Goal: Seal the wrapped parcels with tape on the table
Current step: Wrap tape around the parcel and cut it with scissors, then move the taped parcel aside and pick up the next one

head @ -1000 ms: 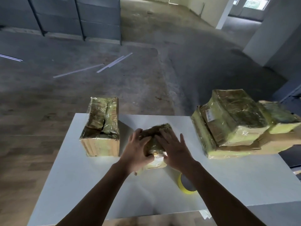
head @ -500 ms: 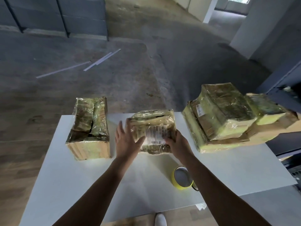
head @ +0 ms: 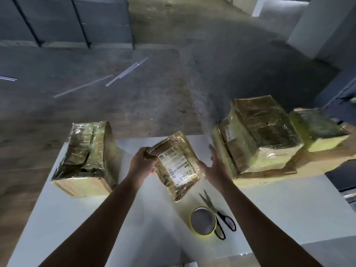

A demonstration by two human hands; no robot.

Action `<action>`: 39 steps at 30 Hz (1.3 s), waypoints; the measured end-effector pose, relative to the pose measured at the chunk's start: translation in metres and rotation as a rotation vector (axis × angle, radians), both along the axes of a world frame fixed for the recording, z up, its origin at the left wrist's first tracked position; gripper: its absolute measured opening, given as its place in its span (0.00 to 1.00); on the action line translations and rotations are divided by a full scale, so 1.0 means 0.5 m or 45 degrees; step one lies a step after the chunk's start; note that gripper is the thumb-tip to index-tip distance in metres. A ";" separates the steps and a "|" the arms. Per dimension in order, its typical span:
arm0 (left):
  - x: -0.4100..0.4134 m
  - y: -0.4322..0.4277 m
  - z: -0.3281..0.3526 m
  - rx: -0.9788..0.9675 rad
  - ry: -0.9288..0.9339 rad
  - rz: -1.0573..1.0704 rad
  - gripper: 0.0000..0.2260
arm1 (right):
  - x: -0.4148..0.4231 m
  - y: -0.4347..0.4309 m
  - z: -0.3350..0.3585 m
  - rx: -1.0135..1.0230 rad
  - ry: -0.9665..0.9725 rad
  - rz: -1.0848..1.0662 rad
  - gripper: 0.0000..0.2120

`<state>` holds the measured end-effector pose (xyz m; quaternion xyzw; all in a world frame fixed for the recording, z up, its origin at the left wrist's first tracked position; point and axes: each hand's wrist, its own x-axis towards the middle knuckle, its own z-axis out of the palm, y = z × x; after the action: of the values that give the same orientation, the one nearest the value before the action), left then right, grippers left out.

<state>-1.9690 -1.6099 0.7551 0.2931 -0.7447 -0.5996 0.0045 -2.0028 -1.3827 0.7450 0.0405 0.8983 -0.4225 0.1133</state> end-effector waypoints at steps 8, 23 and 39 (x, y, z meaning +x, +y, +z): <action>-0.103 0.085 0.010 -0.171 0.032 -0.001 0.16 | -0.038 0.061 -0.025 0.161 0.132 0.104 0.14; -0.072 0.219 -0.068 -0.191 -0.268 -0.429 0.11 | -0.099 0.103 -0.074 0.306 -0.138 -0.049 0.17; -0.048 0.216 -0.032 -0.121 -0.255 -0.269 0.24 | -0.062 0.050 -0.013 0.567 0.100 0.210 0.20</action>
<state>-1.9931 -1.5019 0.7392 0.2709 -0.7957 -0.5285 -0.1189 -2.0338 -1.3577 0.7384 -0.0255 0.9733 -0.2046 0.1007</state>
